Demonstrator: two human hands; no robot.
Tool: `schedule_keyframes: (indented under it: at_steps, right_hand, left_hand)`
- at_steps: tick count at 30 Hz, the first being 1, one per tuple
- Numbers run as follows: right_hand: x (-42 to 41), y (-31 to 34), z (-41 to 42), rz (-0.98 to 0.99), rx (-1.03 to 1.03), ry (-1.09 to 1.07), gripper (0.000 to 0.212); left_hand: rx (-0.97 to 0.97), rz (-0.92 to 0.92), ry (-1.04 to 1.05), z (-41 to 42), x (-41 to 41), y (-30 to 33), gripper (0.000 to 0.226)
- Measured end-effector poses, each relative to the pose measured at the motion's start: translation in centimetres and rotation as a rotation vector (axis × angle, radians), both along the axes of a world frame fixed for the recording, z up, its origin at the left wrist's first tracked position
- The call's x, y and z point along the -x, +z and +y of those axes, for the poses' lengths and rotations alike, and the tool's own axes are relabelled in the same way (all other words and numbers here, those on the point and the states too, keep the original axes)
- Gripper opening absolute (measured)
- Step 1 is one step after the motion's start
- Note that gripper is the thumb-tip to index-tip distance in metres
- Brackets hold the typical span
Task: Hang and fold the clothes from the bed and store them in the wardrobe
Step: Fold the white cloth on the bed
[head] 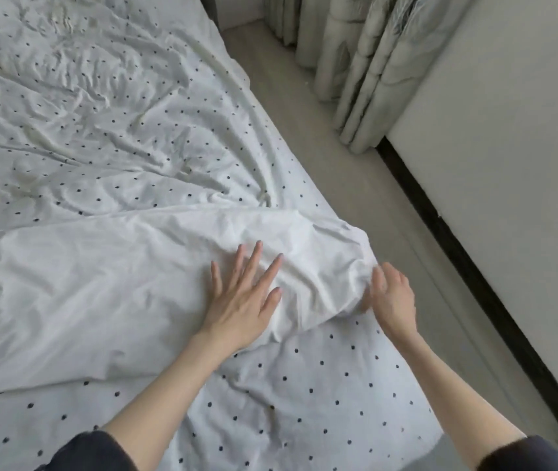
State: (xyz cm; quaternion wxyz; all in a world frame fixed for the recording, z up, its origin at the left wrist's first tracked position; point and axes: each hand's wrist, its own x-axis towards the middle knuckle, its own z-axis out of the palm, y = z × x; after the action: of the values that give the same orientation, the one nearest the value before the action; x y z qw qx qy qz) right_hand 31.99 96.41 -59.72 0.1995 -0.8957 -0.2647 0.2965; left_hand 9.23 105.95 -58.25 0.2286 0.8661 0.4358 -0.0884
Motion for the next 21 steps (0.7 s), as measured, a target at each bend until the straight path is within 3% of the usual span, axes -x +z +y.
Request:
schedule_keyframes:
  at_steps: [7,12,14,21]
  right_hand:
    - [-5.9,-1.4,-0.1,0.908,0.054,-0.407,0.027]
    - [-7.7,-2.4,0.9,1.123,0.160,-0.506,0.019]
    - [-7.9,-2.6,1.3,1.119,0.136,-0.509,0.016]
    - [-13.1,-0.2,0.9,0.654,-0.050,-0.475,0.024]
  left_hand:
    - [-0.032,0.080,-0.243,-1.9,-7.2,-1.5,0.060]
    - [-0.013,0.209,-0.260,-2.0,-7.5,-2.8,0.065]
    - [-0.005,0.222,-0.267,-2.0,-7.5,-2.8,0.064]
    - [0.032,0.176,-0.305,-2.6,-12.1,-1.9,0.061]
